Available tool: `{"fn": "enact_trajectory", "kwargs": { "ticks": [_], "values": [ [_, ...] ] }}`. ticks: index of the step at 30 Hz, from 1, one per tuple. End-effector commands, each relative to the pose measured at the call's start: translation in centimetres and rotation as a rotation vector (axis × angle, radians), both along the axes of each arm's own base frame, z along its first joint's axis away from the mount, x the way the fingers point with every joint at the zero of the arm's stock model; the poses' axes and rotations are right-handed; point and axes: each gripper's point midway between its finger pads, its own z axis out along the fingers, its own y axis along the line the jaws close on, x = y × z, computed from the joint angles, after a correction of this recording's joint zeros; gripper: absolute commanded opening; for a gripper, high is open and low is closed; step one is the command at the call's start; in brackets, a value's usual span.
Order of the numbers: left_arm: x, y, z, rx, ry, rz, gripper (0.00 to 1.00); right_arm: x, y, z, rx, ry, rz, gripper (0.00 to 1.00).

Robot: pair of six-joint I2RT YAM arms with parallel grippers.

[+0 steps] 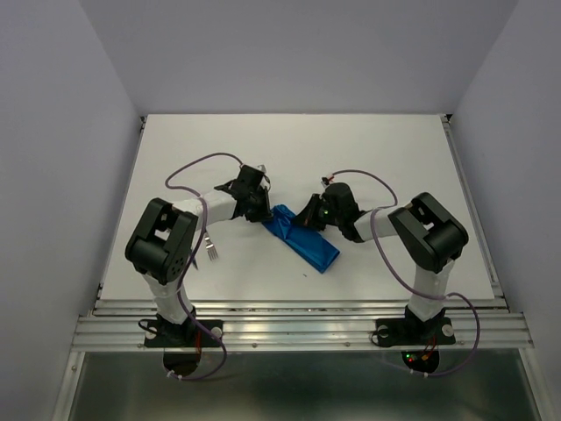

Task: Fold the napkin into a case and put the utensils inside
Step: Grasp the top corner of the smaller rectangle folded napkin from the folded napkin.

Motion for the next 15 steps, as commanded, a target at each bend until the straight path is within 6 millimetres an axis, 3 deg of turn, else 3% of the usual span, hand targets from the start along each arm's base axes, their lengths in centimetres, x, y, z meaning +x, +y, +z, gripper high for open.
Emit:
{"fn": "enact_trajectory", "kwargs": {
  "ticks": [1, 15],
  "values": [
    [0.5, 0.1, 2.7, 0.072, -0.069, -0.008, 0.27, 0.2, -0.3, -0.8, 0.01, -0.006, -0.002, 0.01],
    [-0.2, -0.8, 2.1, 0.213, -0.092, -0.012, 0.38, -0.1, -0.2, -0.9, 0.026, -0.003, 0.003, 0.01]
  ]
}}
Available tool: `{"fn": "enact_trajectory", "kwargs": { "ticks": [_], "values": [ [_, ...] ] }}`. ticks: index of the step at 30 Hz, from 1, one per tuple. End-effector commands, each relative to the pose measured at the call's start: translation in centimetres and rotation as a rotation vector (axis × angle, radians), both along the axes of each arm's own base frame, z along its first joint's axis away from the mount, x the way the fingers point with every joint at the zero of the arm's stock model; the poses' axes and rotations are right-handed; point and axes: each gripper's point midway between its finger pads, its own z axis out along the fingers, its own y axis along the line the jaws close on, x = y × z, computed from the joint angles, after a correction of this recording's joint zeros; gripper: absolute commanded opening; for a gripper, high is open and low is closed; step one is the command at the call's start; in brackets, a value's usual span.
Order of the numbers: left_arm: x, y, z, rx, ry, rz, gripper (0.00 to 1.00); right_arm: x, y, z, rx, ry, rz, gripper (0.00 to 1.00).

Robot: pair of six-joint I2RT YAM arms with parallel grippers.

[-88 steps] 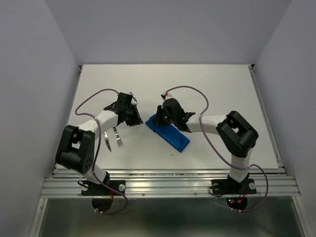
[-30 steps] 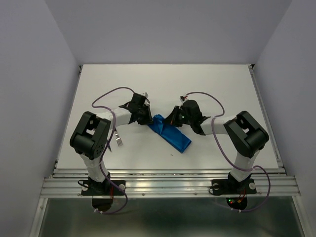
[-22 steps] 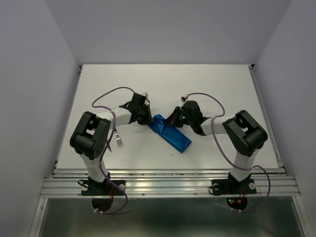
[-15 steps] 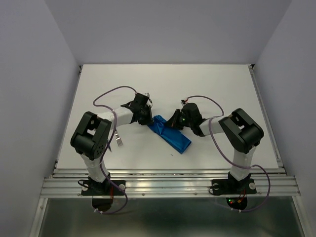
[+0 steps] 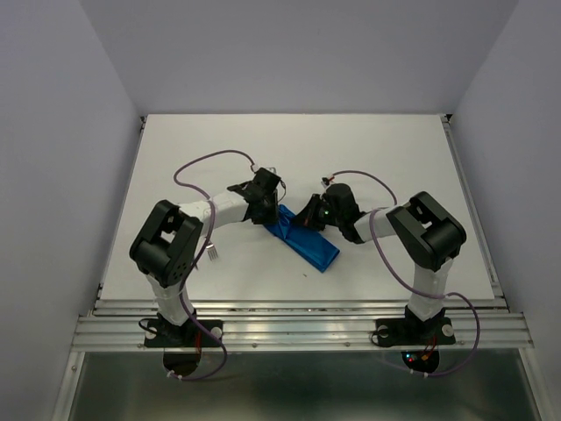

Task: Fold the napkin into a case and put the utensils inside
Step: Grasp the top corner of the smaller rectangle folded napkin from the folded napkin.

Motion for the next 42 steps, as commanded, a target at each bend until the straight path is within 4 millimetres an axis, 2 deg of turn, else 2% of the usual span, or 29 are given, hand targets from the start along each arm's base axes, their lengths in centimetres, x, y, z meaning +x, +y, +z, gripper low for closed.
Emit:
{"fn": "enact_trajectory", "kwargs": {
  "ticks": [1, 13, 19, 24, 26, 28, 35, 42],
  "values": [
    [0.8, -0.4, 1.5, 0.047, -0.048, -0.004, 0.38, -0.2, -0.3, -0.6, 0.001, 0.0, 0.0, 0.01],
    [0.5, -1.3, 1.1, 0.096, -0.049, -0.042, 0.29, -0.4, -0.2, -0.6, 0.01, 0.003, 0.005, 0.01],
    [0.3, -0.9, 0.1, 0.146, -0.033, -0.039, 0.28, -0.4, -0.2, -0.6, 0.014, 0.002, 0.007, 0.01],
    [0.4, -0.4, -0.2, 0.178, -0.029, -0.021, 0.22, -0.4, -0.1, -0.5, 0.016, 0.001, 0.008, 0.01],
    [0.4, -0.3, -0.1, 0.182, -0.031, -0.018, 0.14, -0.4, -0.2, -0.5, 0.016, 0.001, 0.008, 0.01],
    [0.5, -0.4, 0.0, 0.185, -0.033, -0.016, 0.0, -0.4, -0.1, -0.3, 0.017, -0.001, 0.008, 0.01],
    [0.3, -0.6, 0.0, 0.174, -0.015, -0.028, 0.0, -0.4, -0.1, 0.6, 0.024, -0.03, 0.018, 0.01],
    [0.3, -1.1, 1.3, 0.118, -0.037, -0.029, 0.0, -0.3, -0.1, 2.5, 0.041, -0.069, 0.019, 0.01]
  ]
}}
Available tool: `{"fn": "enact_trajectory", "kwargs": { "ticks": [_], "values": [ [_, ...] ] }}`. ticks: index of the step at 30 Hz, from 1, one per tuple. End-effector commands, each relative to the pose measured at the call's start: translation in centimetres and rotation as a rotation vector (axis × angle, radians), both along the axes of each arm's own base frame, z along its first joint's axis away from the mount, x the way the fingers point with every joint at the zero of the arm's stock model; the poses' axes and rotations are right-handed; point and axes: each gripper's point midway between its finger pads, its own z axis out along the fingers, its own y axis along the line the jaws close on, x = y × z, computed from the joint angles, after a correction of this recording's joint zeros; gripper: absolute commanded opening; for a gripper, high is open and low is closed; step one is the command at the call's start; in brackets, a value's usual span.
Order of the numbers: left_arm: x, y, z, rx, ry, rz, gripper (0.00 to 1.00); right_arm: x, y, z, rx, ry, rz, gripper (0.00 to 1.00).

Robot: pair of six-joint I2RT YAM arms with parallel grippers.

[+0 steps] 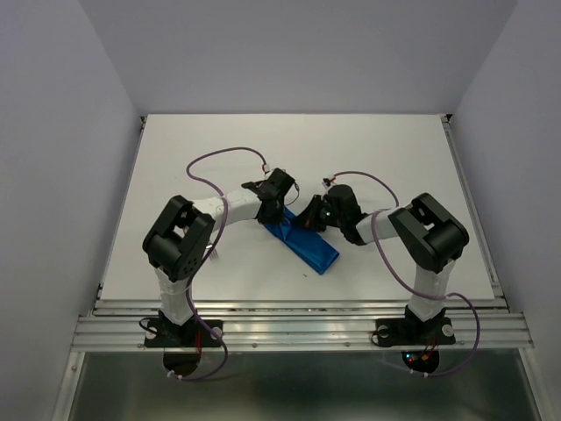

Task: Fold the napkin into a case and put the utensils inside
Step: Grasp the top corner of the smaller rectangle folded napkin from the folded napkin.

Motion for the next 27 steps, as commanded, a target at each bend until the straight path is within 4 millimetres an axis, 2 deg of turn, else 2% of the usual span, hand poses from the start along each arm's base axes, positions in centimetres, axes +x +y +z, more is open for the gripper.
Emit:
{"fn": "enact_trajectory", "kwargs": {
  "ticks": [1, 5, 10, 15, 27],
  "values": [
    [0.4, -0.3, 2.0, -0.035, -0.035, 0.0, 0.0, 0.2, 0.0, 2.4, 0.029, -0.065, 0.011, 0.01],
    [0.4, -0.2, 2.2, -0.024, -0.046, 0.001, 0.02, 0.3, 0.1, 2.9, 0.038, -0.072, 0.014, 0.01],
    [0.5, 0.0, 2.8, -0.023, -0.062, 0.009, 0.28, 0.3, 0.2, 2.5, 0.037, -0.063, 0.019, 0.01],
    [0.5, 0.0, 3.1, 0.005, -0.077, -0.006, 0.4, 0.3, 0.3, 2.5, 0.036, -0.062, 0.021, 0.01],
    [-0.3, -0.3, 1.7, 0.11, -0.068, -0.024, 0.37, 0.4, 0.4, 2.6, 0.041, -0.061, 0.023, 0.01]
  ]
}}
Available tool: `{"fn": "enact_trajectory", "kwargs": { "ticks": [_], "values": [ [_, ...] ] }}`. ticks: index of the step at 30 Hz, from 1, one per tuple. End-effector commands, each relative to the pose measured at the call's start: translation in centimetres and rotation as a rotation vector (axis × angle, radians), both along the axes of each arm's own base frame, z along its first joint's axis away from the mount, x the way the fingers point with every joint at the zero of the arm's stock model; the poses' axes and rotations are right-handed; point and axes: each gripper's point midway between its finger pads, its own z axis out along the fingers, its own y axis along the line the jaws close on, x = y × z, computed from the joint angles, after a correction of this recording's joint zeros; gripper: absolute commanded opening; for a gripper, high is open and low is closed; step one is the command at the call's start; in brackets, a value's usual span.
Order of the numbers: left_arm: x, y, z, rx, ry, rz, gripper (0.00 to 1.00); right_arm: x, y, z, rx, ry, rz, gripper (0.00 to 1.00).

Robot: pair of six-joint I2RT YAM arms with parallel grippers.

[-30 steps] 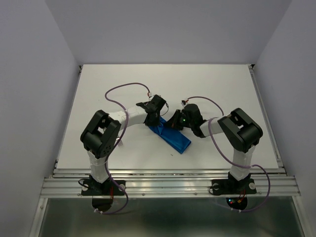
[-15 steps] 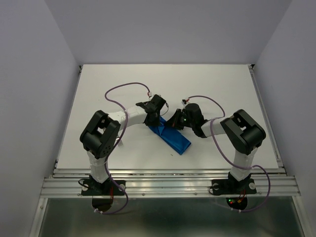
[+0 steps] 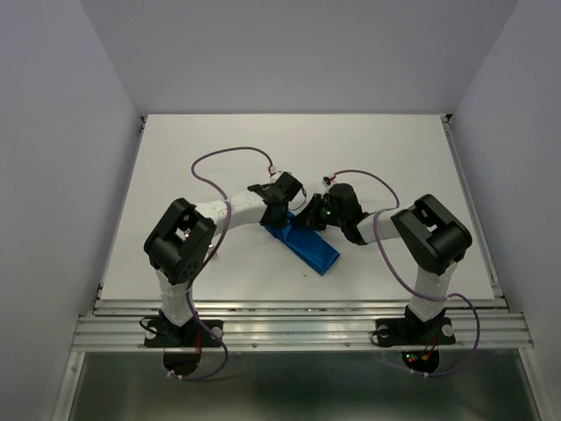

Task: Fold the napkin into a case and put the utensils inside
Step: Grasp the top corner of the smaller rectangle folded napkin from the folded napkin.

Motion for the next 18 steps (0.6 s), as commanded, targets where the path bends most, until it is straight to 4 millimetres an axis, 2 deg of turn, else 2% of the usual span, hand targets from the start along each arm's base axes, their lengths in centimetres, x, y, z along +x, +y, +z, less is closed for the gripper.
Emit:
{"fn": "enact_trajectory", "kwargs": {
  "ticks": [1, 4, 7, 12, 18],
  "values": [
    [0.62, -0.04, 0.95, 0.046, -0.037, 0.0, 0.36, 0.61, 0.39, 1.43, 0.027, -0.044, 0.013, 0.01],
    [0.66, 0.34, 0.82, 0.073, -0.039, 0.012, 0.29, 0.6, 0.41, 1.47, 0.029, -0.043, 0.014, 0.01],
    [0.7, 0.7, 0.67, 0.1, -0.039, 0.017, 0.27, 0.61, 0.4, 1.51, 0.029, -0.044, 0.012, 0.01],
    [0.71, 0.81, 0.54, 0.108, -0.037, 0.017, 0.27, 0.66, 0.4, 1.76, 0.031, -0.049, 0.011, 0.01],
    [0.71, 0.4, 0.84, 0.106, -0.046, 0.004, 0.36, 0.62, 0.37, 1.71, 0.031, -0.048, 0.011, 0.01]
  ]
}}
